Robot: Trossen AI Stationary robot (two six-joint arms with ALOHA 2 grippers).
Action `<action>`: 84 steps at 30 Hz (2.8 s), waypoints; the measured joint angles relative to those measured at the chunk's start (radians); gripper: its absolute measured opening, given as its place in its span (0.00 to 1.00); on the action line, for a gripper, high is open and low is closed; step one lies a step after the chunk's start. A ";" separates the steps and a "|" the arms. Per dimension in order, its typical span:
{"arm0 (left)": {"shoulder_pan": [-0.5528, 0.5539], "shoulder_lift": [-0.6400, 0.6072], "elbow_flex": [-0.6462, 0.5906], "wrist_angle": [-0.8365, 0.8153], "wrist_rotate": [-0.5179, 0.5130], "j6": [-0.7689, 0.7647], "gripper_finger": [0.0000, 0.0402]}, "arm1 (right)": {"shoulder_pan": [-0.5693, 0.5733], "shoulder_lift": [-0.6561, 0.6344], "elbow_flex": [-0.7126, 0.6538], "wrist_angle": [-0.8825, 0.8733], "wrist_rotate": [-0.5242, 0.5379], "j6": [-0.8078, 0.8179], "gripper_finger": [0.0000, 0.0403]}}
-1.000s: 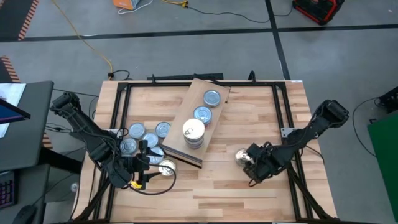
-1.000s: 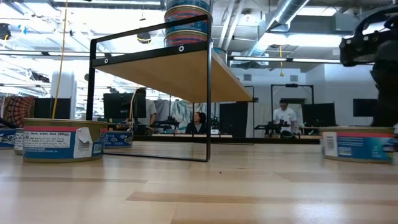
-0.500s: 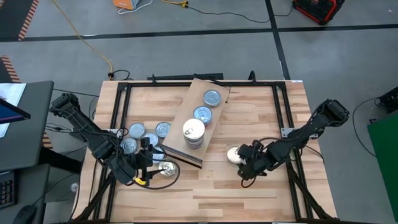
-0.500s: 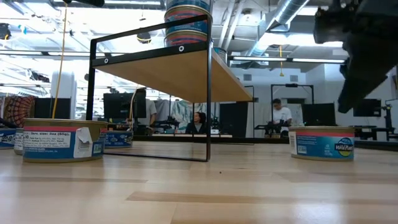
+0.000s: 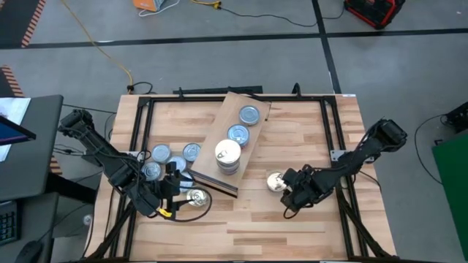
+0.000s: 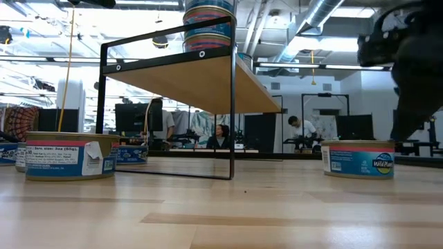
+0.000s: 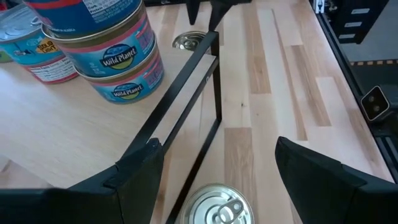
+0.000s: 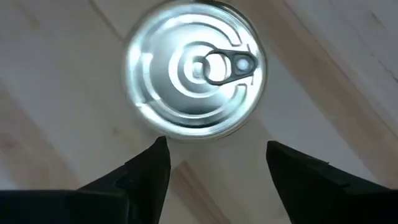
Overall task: Stack canned seafood by type on shelf
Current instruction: Stack the blue pink tuna can on top of the blue pink tuna can on the shelf
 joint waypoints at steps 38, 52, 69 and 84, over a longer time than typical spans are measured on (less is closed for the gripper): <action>0.000 0.000 0.000 -0.008 0.011 -0.006 0.73 | -0.081 -0.059 -0.103 0.095 0.022 0.022 0.72; 0.000 0.000 0.000 -0.008 0.007 -0.006 0.73 | -0.055 -0.053 -0.145 0.047 -0.059 0.084 0.72; 0.000 0.000 0.000 0.014 -0.003 -0.048 0.73 | -0.070 0.011 0.286 -0.233 -0.083 -0.139 0.72; 0.000 0.000 0.000 0.007 0.015 -0.021 0.73 | -0.113 0.178 0.476 -0.398 -0.138 -0.972 0.86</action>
